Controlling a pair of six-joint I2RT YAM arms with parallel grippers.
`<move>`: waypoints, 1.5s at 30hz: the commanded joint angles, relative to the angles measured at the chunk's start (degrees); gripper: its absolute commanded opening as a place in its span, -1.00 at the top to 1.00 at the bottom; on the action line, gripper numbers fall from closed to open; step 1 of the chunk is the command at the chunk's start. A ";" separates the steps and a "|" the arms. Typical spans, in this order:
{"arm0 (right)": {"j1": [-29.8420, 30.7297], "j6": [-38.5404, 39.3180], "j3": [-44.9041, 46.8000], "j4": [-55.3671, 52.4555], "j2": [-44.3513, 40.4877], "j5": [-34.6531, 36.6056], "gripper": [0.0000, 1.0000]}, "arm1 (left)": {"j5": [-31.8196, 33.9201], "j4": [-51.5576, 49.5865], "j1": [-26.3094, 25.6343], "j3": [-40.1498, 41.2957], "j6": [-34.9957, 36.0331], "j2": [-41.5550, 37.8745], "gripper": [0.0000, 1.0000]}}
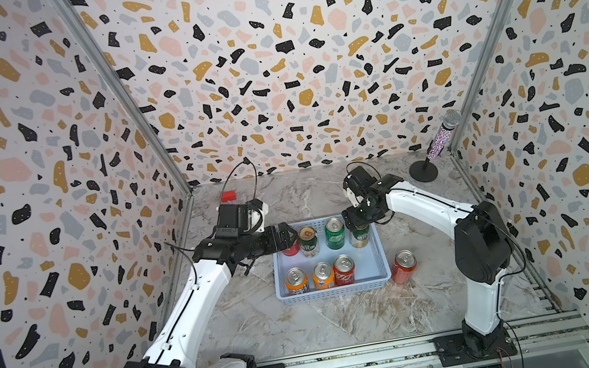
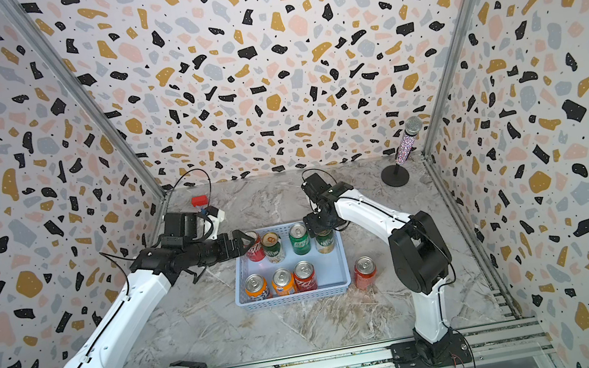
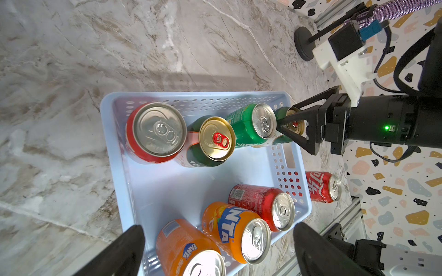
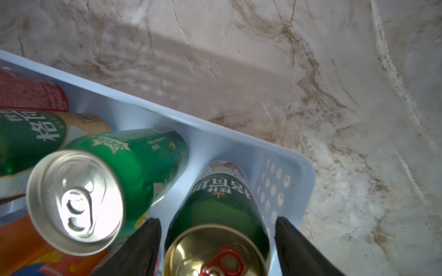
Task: Take out the drinks from the basket
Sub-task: Pick up the drink from the basket.
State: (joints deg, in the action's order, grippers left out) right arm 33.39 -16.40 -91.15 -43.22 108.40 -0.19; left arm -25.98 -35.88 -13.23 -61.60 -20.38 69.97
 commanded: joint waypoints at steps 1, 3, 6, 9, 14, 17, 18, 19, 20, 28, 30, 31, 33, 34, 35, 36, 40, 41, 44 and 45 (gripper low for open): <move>0.24 -0.03 0.88 -0.48 -0.38 1.31 -0.57 | -0.89 1.26 0.23 0.38 -0.10 -1.28 -1.00; 0.25 -0.12 1.61 -0.11 -0.38 1.24 -0.56 | -0.83 1.33 0.23 0.41 -0.14 -1.27 -0.99; 0.22 -0.11 2.21 -0.02 -0.14 1.39 -0.55 | -0.85 1.26 0.23 0.34 -0.10 -1.26 -1.00; 0.38 -0.20 2.79 0.24 -0.04 1.42 -0.54 | -0.98 1.31 0.23 0.34 -0.18 -1.16 -0.99; 0.82 -0.27 2.92 0.16 0.23 1.94 -0.44 | -1.11 1.22 0.26 0.36 -0.23 -0.92 -0.99; 1.27 -0.31 3.03 0.09 0.58 1.86 -0.36 | -1.03 1.32 0.24 0.43 -0.23 -0.85 -0.99; 1.39 -0.30 3.04 0.05 0.71 1.62 -0.34 | -1.02 1.33 0.23 0.43 -0.26 -0.94 -1.00; 1.46 -0.27 3.01 -0.04 0.76 1.43 -0.28 | -1.07 1.33 0.23 0.47 -0.36 -0.89 -1.00; 1.42 -0.22 2.96 -0.02 0.76 1.42 -0.23 | -1.05 1.32 0.23 0.43 -0.36 -0.89 -1.00; 1.48 0.61 0.60 -2.25 -2.04 2.56 0.47 | -1.47 1.94 0.23 -0.07 -1.26 -0.56 -1.00; 1.43 1.32 -1.37 -3.84 -2.38 2.81 0.61 | -1.92 2.54 0.23 -0.27 -2.53 -0.63 -1.00; 1.48 1.69 -2.41 -4.85 -2.49 2.97 0.69 | -2.45 3.06 0.18 -0.36 -3.33 -0.63 -1.00; 1.46 2.29 -4.14 -6.15 -2.79 3.27 0.79 | -3.75 4.18 0.07 -0.62 -5.10 -0.63 -1.00; 1.46 2.43 -4.97 -6.78 -2.95 3.51 0.83 | -4.48 4.64 -0.03 -0.96 -5.85 -0.52 -0.99; 1.48 2.51 -5.47 -7.23 -3.18 3.59 0.86 | -4.99 4.90 -0.25 -1.37 -6.30 -0.50 -0.99; 1.45 2.52 -5.99 -7.48 -3.58 3.52 0.88 | -5.12 4.90 -0.62 -2.00 -6.93 -0.37 -1.00; 1.42 2.89 -8.45 -9.28 -4.24 3.17 0.96 | -5.01 5.11 -3.01 -4.16 -8.08 -0.37 -1.00; 1.46 2.93 -8.91 -9.68 -4.38 3.26 0.98 | -5.09 5.04 -3.55 -4.59 -8.42 -0.29 -1.00; 1.48 3.40 -10.10 -10.53 -5.01 3.77 1.00 | -5.07 5.54 -5.22 -5.78 -9.64 0.05 -1.00; 1.43 3.62 -10.56 -10.96 -5.17 4.04 1.00 | -5.20 5.62 -5.76 -6.29 -9.85 0.24 -1.00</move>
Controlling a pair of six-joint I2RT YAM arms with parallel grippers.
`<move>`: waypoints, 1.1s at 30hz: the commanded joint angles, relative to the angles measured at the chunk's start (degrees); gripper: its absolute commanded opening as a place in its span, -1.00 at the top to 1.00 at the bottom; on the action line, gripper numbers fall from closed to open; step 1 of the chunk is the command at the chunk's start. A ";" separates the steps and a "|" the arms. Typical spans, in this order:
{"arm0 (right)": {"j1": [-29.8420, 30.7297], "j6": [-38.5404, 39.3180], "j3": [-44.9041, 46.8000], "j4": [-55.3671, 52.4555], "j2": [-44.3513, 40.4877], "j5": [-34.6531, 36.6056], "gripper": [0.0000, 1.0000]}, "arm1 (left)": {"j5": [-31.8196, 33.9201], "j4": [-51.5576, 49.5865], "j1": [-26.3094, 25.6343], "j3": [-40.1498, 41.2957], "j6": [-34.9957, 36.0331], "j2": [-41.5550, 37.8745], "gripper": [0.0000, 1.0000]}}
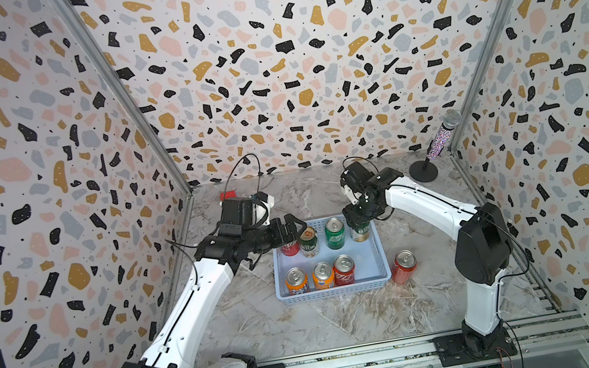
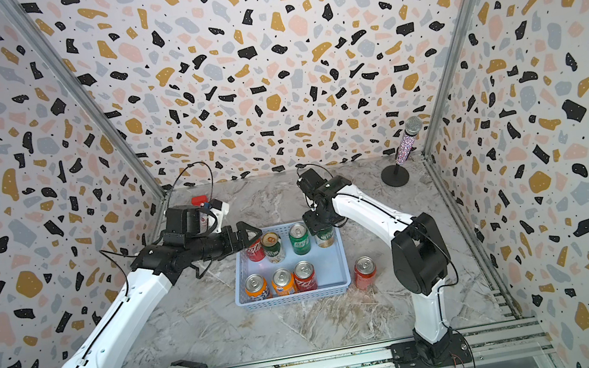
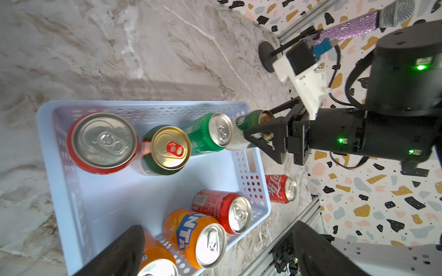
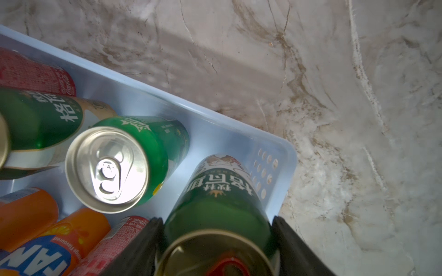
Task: Take out the drinks from the basket
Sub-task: Pick up the drink from the basket, then place the drink at the center of the board.
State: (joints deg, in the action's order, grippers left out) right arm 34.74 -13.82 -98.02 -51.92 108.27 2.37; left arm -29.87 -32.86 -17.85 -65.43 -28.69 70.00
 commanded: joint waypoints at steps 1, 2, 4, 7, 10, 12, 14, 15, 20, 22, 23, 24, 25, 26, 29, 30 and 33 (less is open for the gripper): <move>0.11 1.27 -4.33 -2.71 -5.16 1.78 1.00 | -1.53 2.63 -1.75 -2.97 -1.84 0.61 -0.99; 0.14 1.42 -4.88 -3.16 -5.24 1.93 1.00 | -1.84 2.64 -2.13 -3.43 -1.96 0.98 -1.00; 0.12 2.06 -6.15 -4.02 -5.50 2.10 1.00 | -2.58 2.72 -3.42 -4.64 -2.33 2.03 -1.00; -0.01 2.67 -7.78 -4.98 -6.03 2.64 1.00 | -2.04 2.89 -5.29 -6.13 -3.17 3.12 -1.00; -0.15 3.15 -9.23 -6.15 -6.46 3.20 1.00 | -1.47 3.42 -6.91 -7.54 -3.97 3.99 -1.00; -0.41 3.30 -10.10 -6.85 -6.80 3.48 1.00 | -1.51 4.01 -8.26 -8.58 -4.65 4.89 -1.00; -0.95 3.61 -10.69 -7.38 -7.31 3.73 1.00 | -1.44 4.34 -9.42 -9.61 -4.85 5.83 -1.00; -1.40 3.76 -10.79 -7.57 -7.58 3.93 1.00 | -1.23 4.54 -9.99 -9.92 -5.08 6.21 -1.00; -4.21 4.55 -10.02 -8.15 -9.80 4.23 1.00 | -0.54 6.73 -11.71 -10.34 -6.13 7.30 -0.99; -5.13 4.86 -9.12 -8.13 -10.84 4.72 1.00 | -0.75 7.40 -12.18 -10.42 -6.51 7.88 -1.00; -5.54 4.97 -8.57 -8.19 -11.21 4.90 1.00 | -1.02 8.00 -12.36 -10.43 -6.86 8.21 -1.00; -6.01 4.99 -7.92 -8.15 -11.68 5.01 1.00 | -1.38 8.55 -12.63 -10.42 -7.08 8.65 -1.00; -6.38 4.94 -7.37 -8.10 -12.05 5.01 1.00 | -1.56 8.95 -12.82 -10.42 -7.32 9.13 -1.00; -6.76 4.78 -6.59 -8.00 -12.39 5.09 1.00 | -1.71 9.36 -13.12 -10.48 -7.52 9.64 -1.00; -8.06 4.34 -4.39 -7.94 -12.88 5.46 1.00 | -1.51 9.57 -13.37 -10.02 -6.63 10.12 -1.00; -8.49 4.12 -3.42 -7.50 -12.95 5.18 1.00 | -0.58 9.48 -13.29 -9.58 -6.06 9.78 -1.00; -9.67 3.45 0.64 -4.64 -13.90 3.79 1.00 | 1.37 9.24 -12.90 -7.77 -4.52 7.80 -1.00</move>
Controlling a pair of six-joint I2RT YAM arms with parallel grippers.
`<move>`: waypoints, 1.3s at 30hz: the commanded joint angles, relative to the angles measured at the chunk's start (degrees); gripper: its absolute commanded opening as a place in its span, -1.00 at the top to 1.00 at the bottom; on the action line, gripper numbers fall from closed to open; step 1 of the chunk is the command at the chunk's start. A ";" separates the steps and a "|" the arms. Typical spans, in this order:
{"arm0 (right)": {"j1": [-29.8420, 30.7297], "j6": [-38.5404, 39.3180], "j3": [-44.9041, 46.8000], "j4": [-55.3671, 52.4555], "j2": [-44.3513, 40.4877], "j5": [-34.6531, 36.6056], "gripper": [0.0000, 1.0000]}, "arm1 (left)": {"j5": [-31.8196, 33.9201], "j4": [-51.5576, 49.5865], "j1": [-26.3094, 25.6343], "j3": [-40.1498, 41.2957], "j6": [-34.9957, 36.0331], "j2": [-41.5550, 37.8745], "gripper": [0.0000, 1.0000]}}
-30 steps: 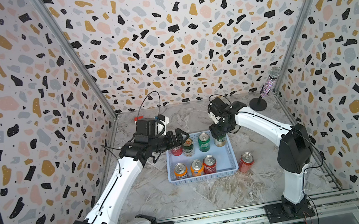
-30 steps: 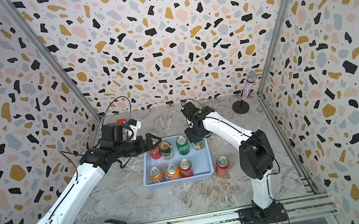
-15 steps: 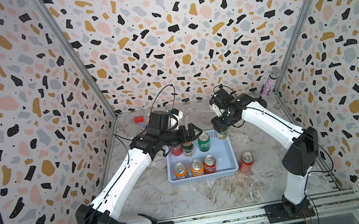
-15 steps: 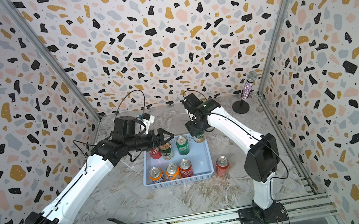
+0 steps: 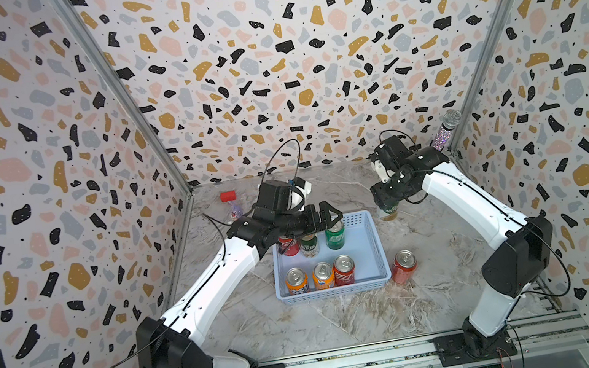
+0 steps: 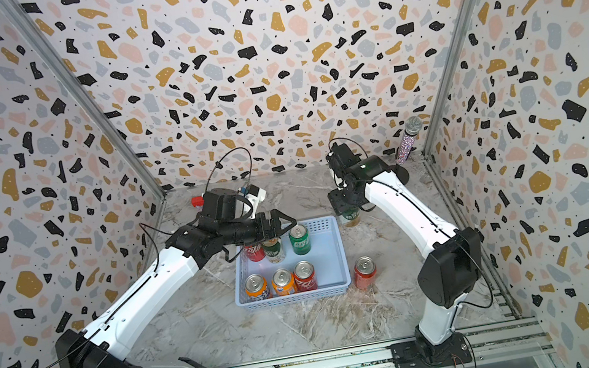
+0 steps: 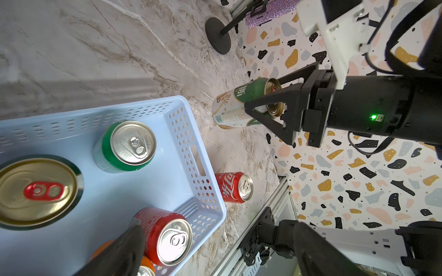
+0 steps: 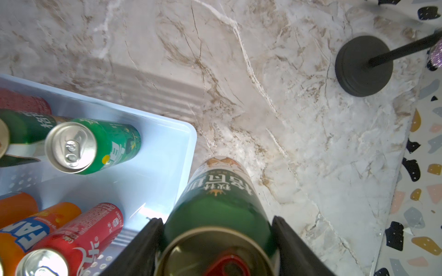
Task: Take out the drinks from the basket
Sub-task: Place the drink at the center of the board.
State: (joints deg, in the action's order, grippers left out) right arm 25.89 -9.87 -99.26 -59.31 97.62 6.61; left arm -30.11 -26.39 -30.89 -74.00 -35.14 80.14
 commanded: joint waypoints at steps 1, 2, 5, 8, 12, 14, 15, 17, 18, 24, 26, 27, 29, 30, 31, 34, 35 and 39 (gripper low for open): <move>-1.05 -0.77 3.17 3.79 -3.61 -0.90 1.00 | 1.84 2.53 0.49 1.27 2.29 -2.89 -1.00; -1.18 -0.98 4.74 5.22 -3.98 -1.16 1.00 | 2.17 2.18 1.06 2.08 2.91 -3.70 -1.00; -1.48 -2.65 8.85 8.66 -4.48 -1.29 1.00 | 5.11 1.02 3.56 4.88 4.63 -7.08 -1.00; -1.50 -4.30 11.82 11.58 -4.12 -1.94 1.00 | 5.14 0.27 7.16 7.87 5.24 -10.24 -1.00; -1.48 -5.84 15.37 14.86 -3.63 -1.73 1.00 | 5.05 -2.60 9.51 9.68 7.66 -12.82 -1.00; -1.53 -6.42 17.01 16.05 -3.49 -1.61 1.00 | 5.29 -3.94 9.70 10.22 9.00 -13.46 -1.00; -1.46 -6.70 17.80 16.83 -3.43 -1.68 1.00 | 5.34 -4.57 9.82 10.40 9.52 -13.73 -1.00; -1.46 -7.16 19.06 17.91 -3.24 -1.85 1.00 | 5.67 -5.34 9.96 10.94 10.46 -14.19 -1.00; -1.47 -7.44 19.73 18.31 -3.15 -1.87 1.00 | 6.04 -5.63 9.97 11.19 11.27 -14.38 -1.00; -1.46 -8.75 22.85 20.74 -2.88 -1.10 1.00 | 9.40 -8.13 10.47 11.05 14.56 -15.83 -1.00; -1.49 -9.12 23.49 21.25 -2.56 -1.12 1.00 | 9.96 -8.15 10.66 11.33 14.78 -16.32 -1.00; -1.46 -9.20 23.80 21.55 -2.42 -1.23 1.00 | 9.90 -8.15 10.67 11.48 14.83 -16.41 -1.00; -1.50 -9.04 24.87 22.43 -2.13 -1.64 1.00 | 9.87 -8.22 10.65 11.66 15.26 -16.42 -1.00; -1.46 -9.08 25.26 22.82 -2.09 -1.61 0.98 | 9.81 -8.44 10.65 11.74 15.44 -16.43 -1.00; -1.52 -9.12 25.75 23.08 -2.09 -1.52 0.95 | 9.94 -8.75 10.70 11.67 15.60 -16.33 -1.00; -1.46 -9.53 26.90 23.90 -2.16 -1.82 0.91 | 9.89 -8.89 10.68 11.68 15.71 -16.32 -1.00; -1.46 -9.69 27.17 23.99 -2.18 -1.95 0.90 | 9.81 -8.94 10.71 11.68 15.71 -16.33 -1.00; -1.48 -9.46 27.54 23.48 -2.90 -2.78 0.64 | 9.72 -8.91 10.86 11.95 15.55 -16.37 -1.00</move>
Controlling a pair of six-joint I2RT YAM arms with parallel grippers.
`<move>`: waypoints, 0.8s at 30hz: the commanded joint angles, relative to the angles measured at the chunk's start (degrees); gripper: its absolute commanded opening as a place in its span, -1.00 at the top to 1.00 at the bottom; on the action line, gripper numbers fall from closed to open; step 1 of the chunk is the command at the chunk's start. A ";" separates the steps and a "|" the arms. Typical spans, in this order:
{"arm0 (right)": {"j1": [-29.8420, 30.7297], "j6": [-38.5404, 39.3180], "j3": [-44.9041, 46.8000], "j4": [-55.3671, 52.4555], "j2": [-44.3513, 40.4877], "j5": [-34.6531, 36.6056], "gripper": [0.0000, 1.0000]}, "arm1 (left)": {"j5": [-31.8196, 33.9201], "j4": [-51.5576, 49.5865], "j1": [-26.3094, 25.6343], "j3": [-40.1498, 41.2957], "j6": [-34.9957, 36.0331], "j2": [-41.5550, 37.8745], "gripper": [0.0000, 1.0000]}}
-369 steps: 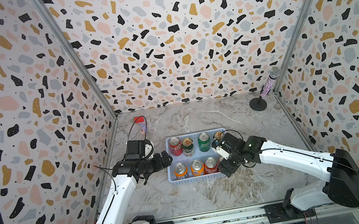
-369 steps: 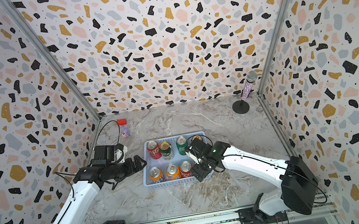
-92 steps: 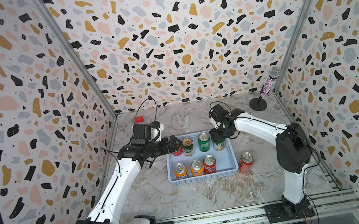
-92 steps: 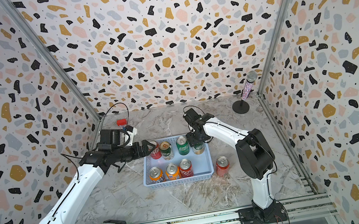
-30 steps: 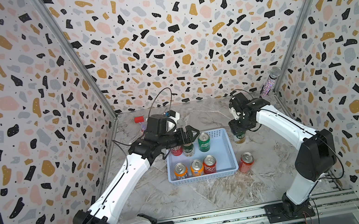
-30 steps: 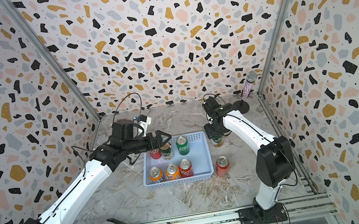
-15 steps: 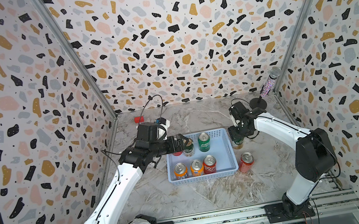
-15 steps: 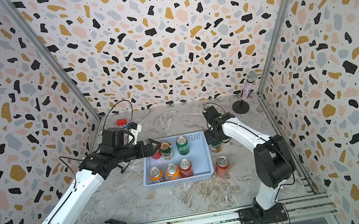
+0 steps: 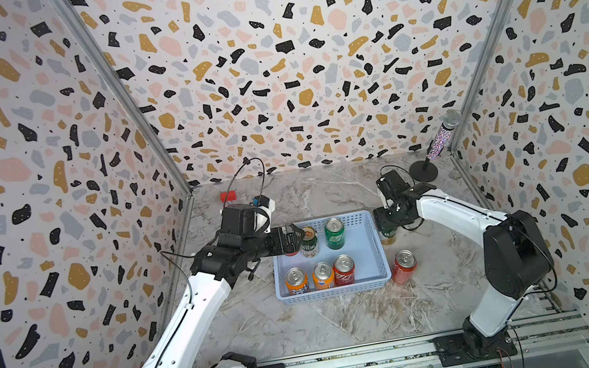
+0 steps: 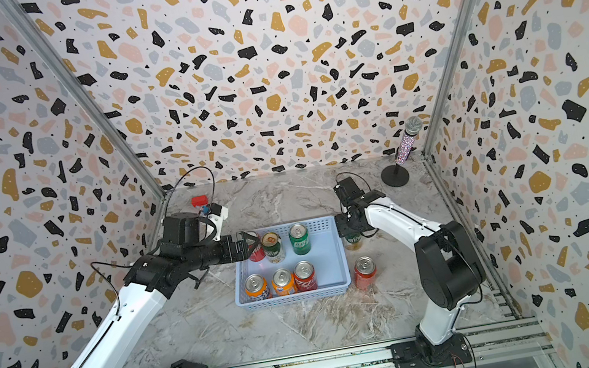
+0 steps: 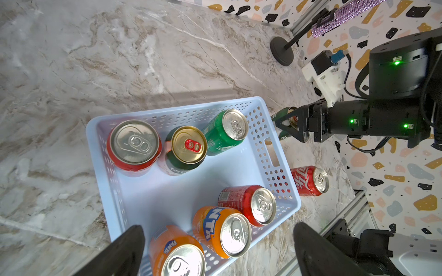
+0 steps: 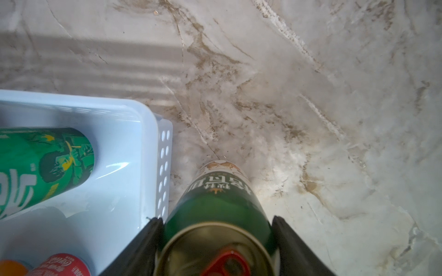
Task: Take out the drinks from the basket
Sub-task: Place the drink at the center of the board, then pick up the drink from the basket.
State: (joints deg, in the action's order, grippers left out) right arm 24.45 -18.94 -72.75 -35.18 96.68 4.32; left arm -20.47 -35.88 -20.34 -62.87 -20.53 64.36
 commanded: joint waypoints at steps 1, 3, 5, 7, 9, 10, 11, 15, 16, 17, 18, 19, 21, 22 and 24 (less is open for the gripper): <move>-0.02 -0.19 1.05 -0.92 -2.18 -0.75 0.54 | -0.08 0.55 0.38 0.83 0.88 -0.56 -1.00; -0.03 -0.15 1.48 -1.42 -2.87 -0.64 0.38 | -0.33 0.55 0.32 0.98 0.80 -0.48 -1.00; -0.07 -0.24 1.89 -1.90 -3.62 -0.46 0.22 | -0.68 0.56 0.36 1.00 0.68 -0.38 -1.00; -0.02 -0.31 2.21 -2.25 -4.28 -0.62 0.02 | -1.13 0.57 0.38 1.00 0.57 -0.30 -1.00; -0.06 -0.13 2.31 -2.67 -4.65 -1.15 -0.14 | -1.33 0.56 0.36 1.09 0.50 -0.14 -1.00; -0.01 0.16 2.16 -2.99 -4.58 -1.43 -0.19 | -1.40 0.55 0.31 1.08 0.45 -0.09 -1.00; -0.01 0.26 2.09 -3.25 -4.51 -1.66 -0.22 | -1.37 0.55 0.33 1.14 0.41 -0.11 -1.00; -0.02 0.53 1.65 -3.89 -4.87 -2.21 -0.34 | -1.24 0.58 0.31 1.26 0.49 -0.50 -1.00; -0.08 0.48 1.56 -3.99 -5.22 -2.21 -0.42 | -1.11 0.56 0.40 1.27 0.53 -0.54 -1.00; -0.04 0.56 1.49 -4.10 -5.57 -2.37 -0.47 | -1.01 0.50 0.47 1.35 0.54 -0.54 -1.00; -0.01 0.48 1.39 -4.27 -6.01 -2.46 -0.50 | -1.07 0.59 0.46 1.35 0.55 -0.53 -1.00; -0.02 0.52 1.38 -4.29 -6.61 -2.43 -0.52 | -1.33 0.55 0.52 1.35 0.50 -0.40 -1.00; -0.06 0.50 1.38 -4.54 -7.76 -2.08 -0.59 | -1.69 0.58 0.51 1.35 0.50 -0.21 -1.00; -0.01 0.63 1.38 -4.71 -8.23 -1.87 -0.62 | -1.73 0.61 0.53 1.35 0.50 -0.17 -1.00; -0.01 0.81 1.28 -4.99 -9.24 -1.51 -0.66 | -1.69 0.56 0.55 1.55 0.45 -0.24 -1.00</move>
State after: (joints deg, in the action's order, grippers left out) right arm 24.45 -18.74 -70.81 -38.11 90.96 2.31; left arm -21.12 -35.97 -20.25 -62.11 -20.56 64.36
